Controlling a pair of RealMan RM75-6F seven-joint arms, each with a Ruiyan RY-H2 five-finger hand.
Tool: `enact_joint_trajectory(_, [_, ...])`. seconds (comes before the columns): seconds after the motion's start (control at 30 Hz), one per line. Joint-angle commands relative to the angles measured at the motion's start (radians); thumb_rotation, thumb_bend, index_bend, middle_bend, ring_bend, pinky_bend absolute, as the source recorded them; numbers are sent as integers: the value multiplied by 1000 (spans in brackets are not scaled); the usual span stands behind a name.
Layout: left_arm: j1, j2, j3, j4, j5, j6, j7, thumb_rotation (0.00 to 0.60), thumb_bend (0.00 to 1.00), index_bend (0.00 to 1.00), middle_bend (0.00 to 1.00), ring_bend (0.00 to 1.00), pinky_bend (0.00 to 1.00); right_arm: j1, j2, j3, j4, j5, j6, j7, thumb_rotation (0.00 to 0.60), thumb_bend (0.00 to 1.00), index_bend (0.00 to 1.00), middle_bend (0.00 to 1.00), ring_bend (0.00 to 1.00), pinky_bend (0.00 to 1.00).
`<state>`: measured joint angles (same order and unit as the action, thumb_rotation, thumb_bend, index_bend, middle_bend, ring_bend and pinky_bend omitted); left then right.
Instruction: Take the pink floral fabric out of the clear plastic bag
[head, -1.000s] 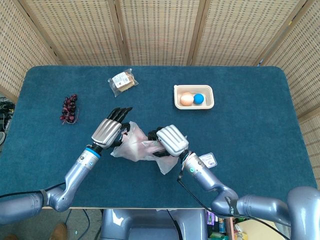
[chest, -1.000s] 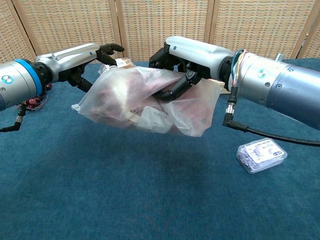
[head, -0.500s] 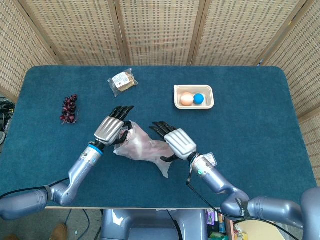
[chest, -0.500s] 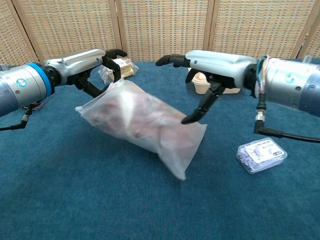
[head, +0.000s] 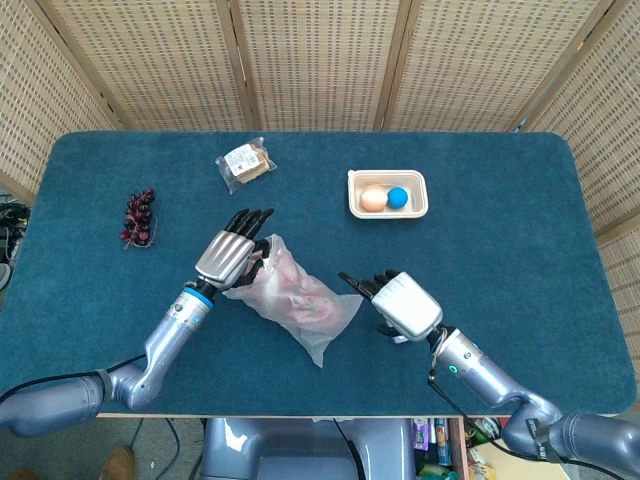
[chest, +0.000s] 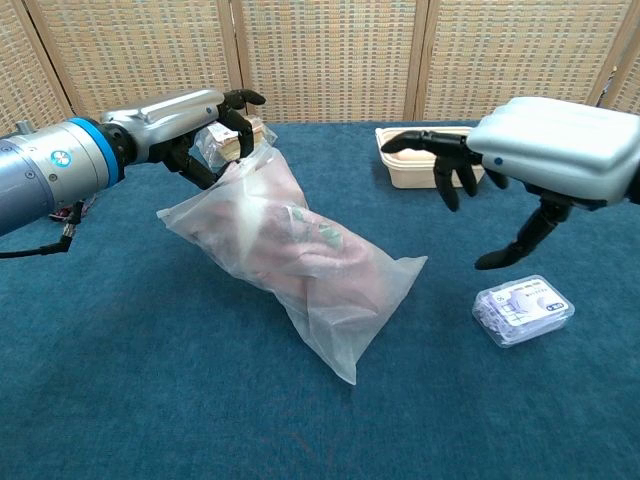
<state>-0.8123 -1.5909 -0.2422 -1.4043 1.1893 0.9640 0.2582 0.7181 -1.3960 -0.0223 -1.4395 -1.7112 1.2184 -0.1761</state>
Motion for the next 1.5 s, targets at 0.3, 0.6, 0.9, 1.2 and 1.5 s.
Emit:
enact_joint_trajectory(0.3, [-14, 13, -8, -53, -58, 4, 72, 600, 552, 687, 0, 0, 0, 80, -88, -128, 221, -407, 92, -39, 600, 0, 119, 823, 828, 993])
enact_joint_trajectory(0.6, [-18, 29, -4, -93, -79, 11, 93, 600, 552, 688, 0, 0, 0, 179, -166, -48, 157, -352, -155, -180, 600, 48, 128, 872, 891, 1000])
enact_joint_trajectory(0.9, [-19, 37, 3, -97, -85, 11, 86, 600, 552, 688, 0, 0, 0, 178, -188, -14, 108, -254, -276, -292, 600, 281, 128, 871, 891, 1000])
enact_joint_trajectory(1.2, [-18, 38, 5, -90, -84, 11, 60, 600, 552, 689, 0, 0, 0, 185, -245, 17, 134, -180, -345, -362, 600, 300, 128, 872, 891, 1000])
enact_joint_trajectory(1.5, [-17, 39, 12, -79, -73, 10, 35, 600, 552, 691, 0, 0, 0, 182, -286, 41, 151, -111, -381, -427, 600, 387, 128, 880, 893, 1000])
